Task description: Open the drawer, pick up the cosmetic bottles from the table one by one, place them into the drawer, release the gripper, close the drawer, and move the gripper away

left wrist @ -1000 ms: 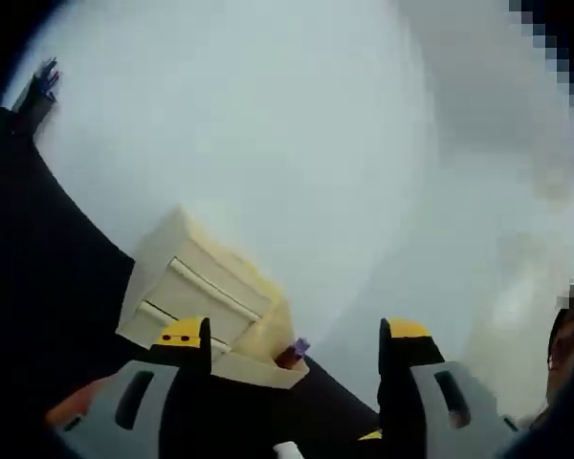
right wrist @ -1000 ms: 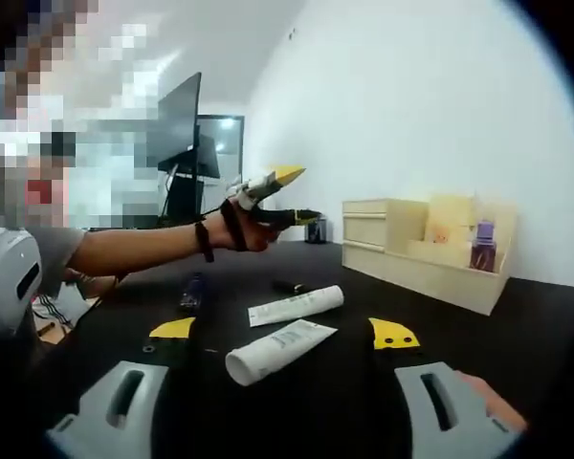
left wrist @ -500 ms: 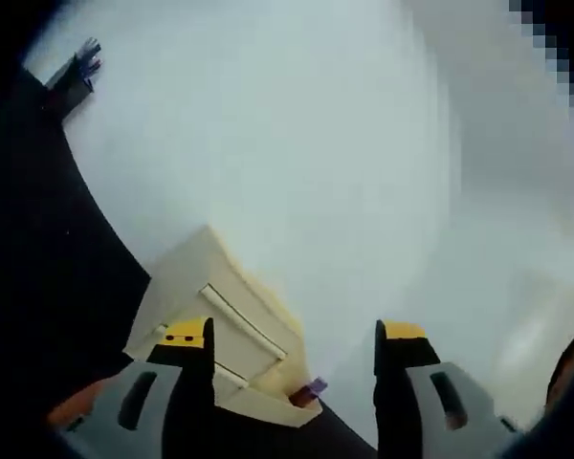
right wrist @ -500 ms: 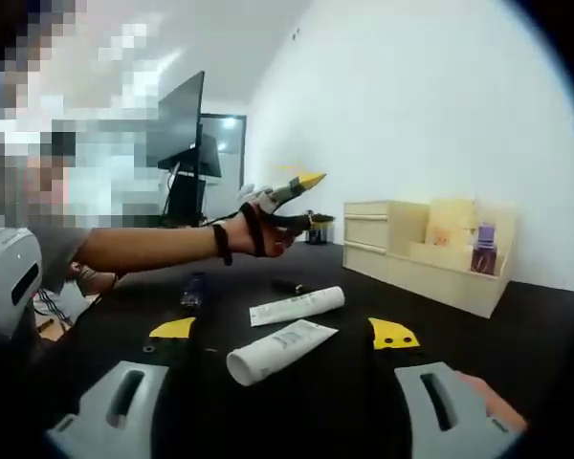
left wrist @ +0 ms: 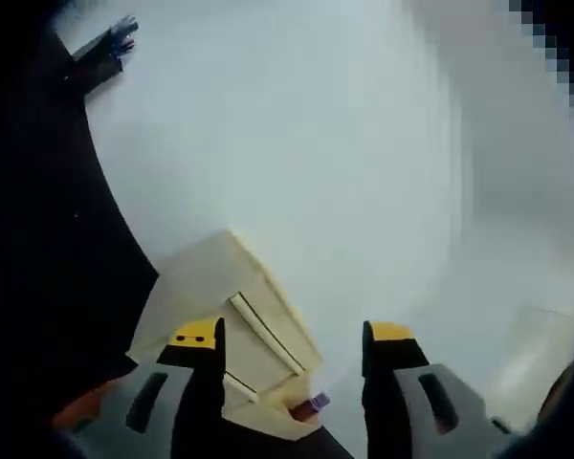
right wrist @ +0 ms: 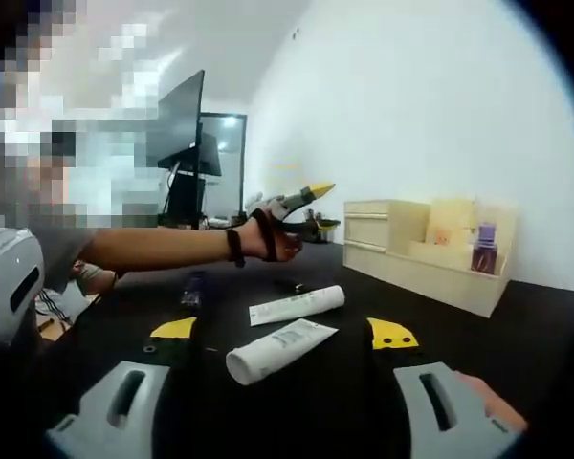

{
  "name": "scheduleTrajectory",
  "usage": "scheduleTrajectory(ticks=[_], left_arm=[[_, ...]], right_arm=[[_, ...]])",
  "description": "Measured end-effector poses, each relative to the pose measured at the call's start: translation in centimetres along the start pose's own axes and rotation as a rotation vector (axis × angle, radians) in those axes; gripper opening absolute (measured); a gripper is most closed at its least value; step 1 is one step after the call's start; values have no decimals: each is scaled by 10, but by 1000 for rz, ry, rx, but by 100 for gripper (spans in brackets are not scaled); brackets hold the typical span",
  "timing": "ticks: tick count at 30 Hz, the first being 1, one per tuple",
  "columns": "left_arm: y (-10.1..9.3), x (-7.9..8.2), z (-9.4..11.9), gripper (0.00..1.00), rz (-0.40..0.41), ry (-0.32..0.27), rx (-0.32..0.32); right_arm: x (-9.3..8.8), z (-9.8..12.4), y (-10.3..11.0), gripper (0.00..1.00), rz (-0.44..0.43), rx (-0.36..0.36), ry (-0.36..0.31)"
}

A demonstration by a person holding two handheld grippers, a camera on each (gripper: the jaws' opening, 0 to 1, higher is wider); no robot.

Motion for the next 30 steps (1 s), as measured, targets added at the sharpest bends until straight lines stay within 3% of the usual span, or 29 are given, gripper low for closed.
scheduleTrajectory(ticks=[5, 9, 18, 19, 23, 30], left_arm=[[5, -2, -3, 52, 63, -26, -41], [5, -4, -4, 51, 50, 12, -61], [6, -2, -11, 50, 66, 10, -131], [7, -1, -11, 50, 79, -12, -127], [19, 8, -14, 49, 76, 3, -110], [22, 15, -16, 45, 77, -10, -121]], right_arm=[[0, 0, -1, 63, -10, 1, 0], [0, 0, -1, 63, -15, 1, 2], [0, -1, -2, 63, -31, 3, 7], [0, -1, -2, 63, -33, 2, 7], [1, 0, -3, 62, -47, 3, 9], [1, 1, -3, 62, -65, 4, 8]])
Point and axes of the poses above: the point that each gripper's makers call its tool centre point, and the gripper's own axes: z roughly backward along the fingers, y roughly to its left, x roughly out of its top, the point moved 9 cm from there along z, roughly backward along the fingers, and after that the axes turned 15 degrees about -x, right-handed, at the moved point
